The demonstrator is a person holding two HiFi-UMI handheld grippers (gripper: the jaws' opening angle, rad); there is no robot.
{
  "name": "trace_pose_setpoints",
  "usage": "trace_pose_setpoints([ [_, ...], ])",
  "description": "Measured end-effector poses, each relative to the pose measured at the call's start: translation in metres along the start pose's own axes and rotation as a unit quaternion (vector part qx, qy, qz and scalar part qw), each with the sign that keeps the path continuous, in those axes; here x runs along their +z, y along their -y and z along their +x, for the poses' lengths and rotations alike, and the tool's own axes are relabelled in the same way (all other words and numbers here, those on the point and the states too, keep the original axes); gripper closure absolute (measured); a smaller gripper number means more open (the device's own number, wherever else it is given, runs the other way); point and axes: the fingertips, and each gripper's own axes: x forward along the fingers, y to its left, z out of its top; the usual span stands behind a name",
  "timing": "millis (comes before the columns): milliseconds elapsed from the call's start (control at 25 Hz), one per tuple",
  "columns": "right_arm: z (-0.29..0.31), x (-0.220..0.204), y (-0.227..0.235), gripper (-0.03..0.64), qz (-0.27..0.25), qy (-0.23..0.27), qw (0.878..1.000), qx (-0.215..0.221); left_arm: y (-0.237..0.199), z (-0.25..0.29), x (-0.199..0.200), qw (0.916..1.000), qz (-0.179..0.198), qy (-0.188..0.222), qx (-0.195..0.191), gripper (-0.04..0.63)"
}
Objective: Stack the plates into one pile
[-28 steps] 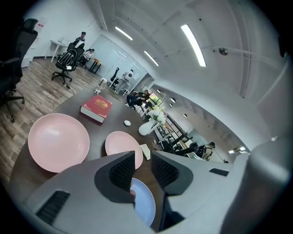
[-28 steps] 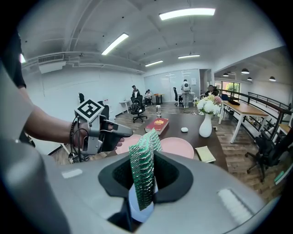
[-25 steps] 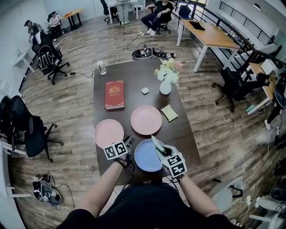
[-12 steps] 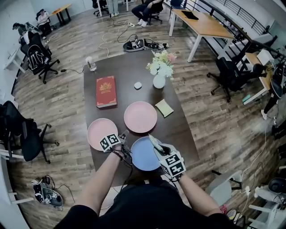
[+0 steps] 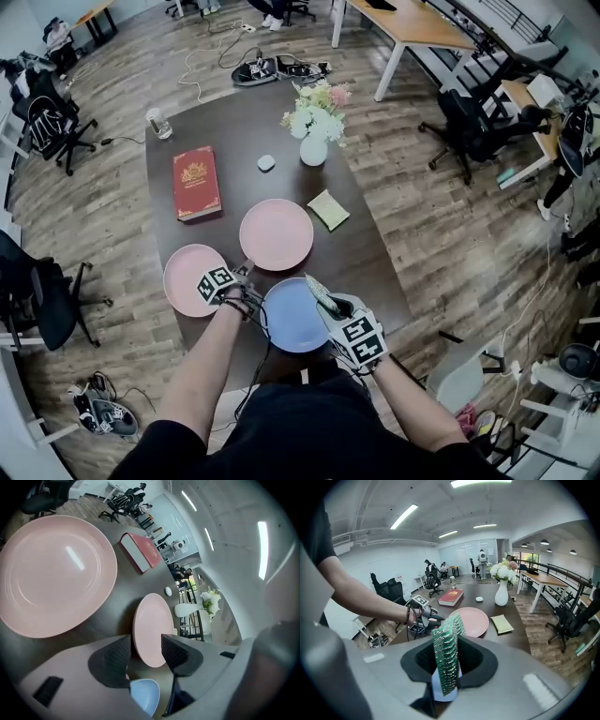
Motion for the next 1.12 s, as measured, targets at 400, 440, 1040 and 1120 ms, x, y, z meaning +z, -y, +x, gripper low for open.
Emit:
trace_pose_setpoints([
  [400,-0.004,-0.017,0.015,0.532,0.018,-0.016,1.000,-0.013,-0.018,0.038,0.005,0.9993,-0.014,-0.022,0.028,0.416],
  [440,-0.004,-0.019,0.016,0.532,0.020,-0.017,1.000,-0.014,-0.019,0.041,0.006,0.9992,-0.016,-0.024,0.029,0.416],
  [1040,-0.016,-0.040,0.024,0.532,0.037,-0.027,0.999,-0.025,-0.032,0.058,0.005,0.9978,-0.021,-0.033,0.054,0.550],
  [1120,-0.017,-0.043,0.025,0.532,0.039,-0.028,0.998,-0.026,-0.031,0.059,0.007,0.9979,-0.017,-0.028,0.056,0.565],
])
